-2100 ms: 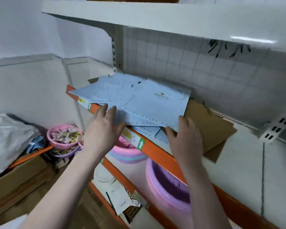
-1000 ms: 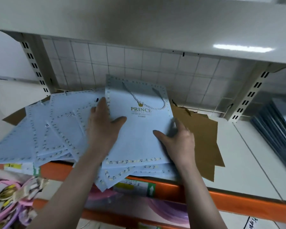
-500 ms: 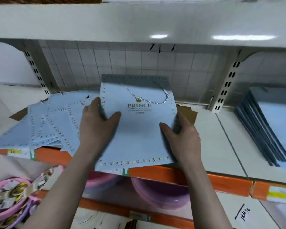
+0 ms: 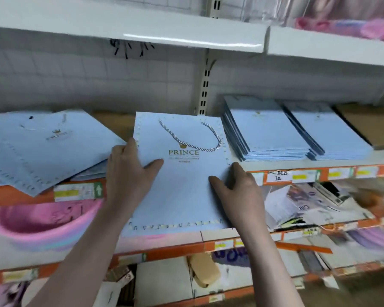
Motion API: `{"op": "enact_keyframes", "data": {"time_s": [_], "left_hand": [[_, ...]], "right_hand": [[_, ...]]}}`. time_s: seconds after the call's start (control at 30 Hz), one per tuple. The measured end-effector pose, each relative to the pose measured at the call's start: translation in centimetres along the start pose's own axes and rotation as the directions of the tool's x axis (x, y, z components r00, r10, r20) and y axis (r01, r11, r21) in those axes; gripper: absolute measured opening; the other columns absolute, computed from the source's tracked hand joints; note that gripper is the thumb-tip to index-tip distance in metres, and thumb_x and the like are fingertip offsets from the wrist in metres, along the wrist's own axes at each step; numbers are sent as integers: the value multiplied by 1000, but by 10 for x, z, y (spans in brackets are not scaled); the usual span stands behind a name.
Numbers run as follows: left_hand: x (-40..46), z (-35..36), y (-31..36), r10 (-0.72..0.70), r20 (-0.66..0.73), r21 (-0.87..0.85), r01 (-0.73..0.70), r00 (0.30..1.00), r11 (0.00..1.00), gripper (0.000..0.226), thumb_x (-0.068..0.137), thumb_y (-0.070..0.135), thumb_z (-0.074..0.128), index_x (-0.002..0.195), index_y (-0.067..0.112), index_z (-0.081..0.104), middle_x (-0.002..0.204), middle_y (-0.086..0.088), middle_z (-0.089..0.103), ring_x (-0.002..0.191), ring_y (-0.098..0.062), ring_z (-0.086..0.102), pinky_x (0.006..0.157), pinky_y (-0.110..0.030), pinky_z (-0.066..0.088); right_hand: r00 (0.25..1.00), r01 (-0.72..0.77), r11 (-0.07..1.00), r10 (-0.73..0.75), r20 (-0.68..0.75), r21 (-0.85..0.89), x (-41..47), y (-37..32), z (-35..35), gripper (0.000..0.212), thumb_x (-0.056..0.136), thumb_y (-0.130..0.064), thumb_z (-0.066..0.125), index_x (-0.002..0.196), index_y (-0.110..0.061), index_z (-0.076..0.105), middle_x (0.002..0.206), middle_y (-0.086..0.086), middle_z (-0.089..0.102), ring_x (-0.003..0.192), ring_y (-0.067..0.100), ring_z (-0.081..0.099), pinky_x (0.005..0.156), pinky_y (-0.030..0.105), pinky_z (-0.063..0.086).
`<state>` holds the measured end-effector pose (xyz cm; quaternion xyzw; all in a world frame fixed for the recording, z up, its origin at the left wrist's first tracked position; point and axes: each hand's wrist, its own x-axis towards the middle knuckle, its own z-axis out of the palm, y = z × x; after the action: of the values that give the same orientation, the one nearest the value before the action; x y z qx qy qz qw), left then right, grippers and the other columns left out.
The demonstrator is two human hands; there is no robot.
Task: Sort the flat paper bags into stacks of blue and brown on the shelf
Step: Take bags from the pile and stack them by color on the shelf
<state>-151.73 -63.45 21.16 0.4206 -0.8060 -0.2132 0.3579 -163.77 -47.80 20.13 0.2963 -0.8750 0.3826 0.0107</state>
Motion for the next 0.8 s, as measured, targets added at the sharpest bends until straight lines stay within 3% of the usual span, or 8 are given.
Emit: {"op": "enact_keyframes", "data": {"time_s": [0.2, 0.4, 0.53, 0.63, 0.8], "left_hand": [[-15, 16, 33, 59, -1, -31, -59, 998, 998, 48, 77, 34, 71, 109, 4, 52, 102, -18, 49, 104, -35, 46, 79, -36, 36], [-12, 59, 87, 85, 6, -24, -85, 996, 996, 54, 76, 36, 70, 118, 6, 52, 103, -18, 48, 107, -35, 44, 86, -40, 38], [-4, 111, 139, 91, 10, -42, -90, 996, 995, 66, 78, 38, 68, 133, 9, 45, 114, -17, 48, 115, -32, 40, 92, -39, 36], [-1, 161, 189, 106, -3, -68, -106, 994, 992, 63, 79, 37, 67, 131, 9, 45, 116, -15, 47, 115, -30, 40, 90, -36, 34], [7, 248, 282, 93, -60, -61, -97, 994, 993, 65, 78, 30, 69, 131, 3, 45, 112, -18, 49, 111, -33, 42, 85, -32, 31]], "right_hand": [[999, -20, 1000, 20, -37, 0, 0, 25, -32, 38, 86, -42, 59, 103, -10, 47, 105, 9, 51, 98, 33, 51, 69, 35, 33], [995, -33, 999, 35, -93, 26, 29, 72, -66, 34, 85, -42, 60, 97, -13, 45, 104, 11, 51, 97, 33, 50, 71, 36, 36], [991, -35, 998, 41, -126, 43, 70, 120, -100, 34, 85, -42, 60, 95, -14, 44, 100, 10, 51, 88, 30, 48, 67, 34, 32], [991, -40, 999, 44, -129, 31, 112, 170, -130, 41, 85, -44, 59, 107, -11, 49, 103, 9, 51, 96, 31, 49, 72, 35, 36], [996, -13, 1000, 12, -86, -5, 191, 249, -191, 35, 87, -43, 57, 101, -13, 45, 96, 7, 46, 81, 30, 44, 67, 34, 31]]}}
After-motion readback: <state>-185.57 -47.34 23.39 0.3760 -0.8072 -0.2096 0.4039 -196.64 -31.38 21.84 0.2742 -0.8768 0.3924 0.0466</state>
